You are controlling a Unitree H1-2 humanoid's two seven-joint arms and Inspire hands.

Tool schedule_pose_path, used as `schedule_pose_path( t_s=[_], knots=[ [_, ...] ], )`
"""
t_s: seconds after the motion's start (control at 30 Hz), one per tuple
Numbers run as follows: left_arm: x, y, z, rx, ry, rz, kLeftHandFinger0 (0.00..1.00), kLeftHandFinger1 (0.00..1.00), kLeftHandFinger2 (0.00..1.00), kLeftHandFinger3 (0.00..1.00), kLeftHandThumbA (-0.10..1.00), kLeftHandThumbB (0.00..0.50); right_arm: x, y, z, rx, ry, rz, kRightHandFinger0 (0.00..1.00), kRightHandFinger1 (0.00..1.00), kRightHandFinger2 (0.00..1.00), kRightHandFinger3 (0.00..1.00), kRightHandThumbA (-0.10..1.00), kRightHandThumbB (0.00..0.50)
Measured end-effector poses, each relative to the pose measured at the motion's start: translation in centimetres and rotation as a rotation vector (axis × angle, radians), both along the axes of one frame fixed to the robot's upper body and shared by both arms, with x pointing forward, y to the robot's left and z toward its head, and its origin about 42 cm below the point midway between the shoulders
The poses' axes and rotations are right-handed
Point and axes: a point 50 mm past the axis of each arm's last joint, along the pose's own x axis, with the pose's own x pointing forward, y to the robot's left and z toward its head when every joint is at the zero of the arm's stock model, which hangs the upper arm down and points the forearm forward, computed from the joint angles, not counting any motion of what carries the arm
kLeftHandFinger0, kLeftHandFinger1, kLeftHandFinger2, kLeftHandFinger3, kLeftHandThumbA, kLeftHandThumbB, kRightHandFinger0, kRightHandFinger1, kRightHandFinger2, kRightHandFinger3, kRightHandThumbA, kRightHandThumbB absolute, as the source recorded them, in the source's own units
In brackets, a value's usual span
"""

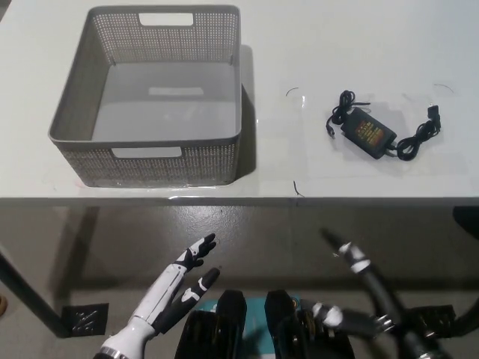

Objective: Use the right hand to pick up a black power cord and place it into a container on the left hand side

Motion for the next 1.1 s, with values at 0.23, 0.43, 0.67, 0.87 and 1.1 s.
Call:
schedule_pose_path(
  t_s=[0.23,0.43,0.67,0.87,1.1],
  knots=[
    [0.0,0.1,0.1,-0.004,-0.015,-0.001,1.0,1.0,1.0,1.0,0.97,0.12,1.0,-2.7,4.8,-0.017,-0.163,-0.113,1.0,1.0,1.0,1.0,0.86,0.439],
    [0.1,0.2,0.2,-0.005,-0.02,0.002,1.0,1.0,1.0,1.0,0.97,0.112,3.0,-4.5,8.7,-0.023,-0.256,-0.183,1.0,1.0,1.0,1.0,0.82,0.483],
    [0.1,0.4,0.3,-0.008,-0.031,0.004,1.0,1.0,1.0,1.0,0.98,0.118,6.4,-5.6,12.5,-0.066,-0.318,-0.229,1.0,1.0,1.0,1.0,0.67,0.443],
    [0.1,0.4,0.4,-0.007,-0.038,0.004,1.0,1.0,1.0,1.0,0.95,0.1,11.3,-6.7,15.2,-0.147,-0.329,-0.264,1.0,1.0,1.0,1.0,0.61,0.495],
    [-0.9,0.5,-0.4,-0.002,-0.014,0.01,1.0,1.0,1.0,1.0,0.97,0.119,16.2,-7.6,15.8,-0.305,-0.272,-0.296,1.0,1.0,1.0,1.0,0.51,0.5]
  ],
)
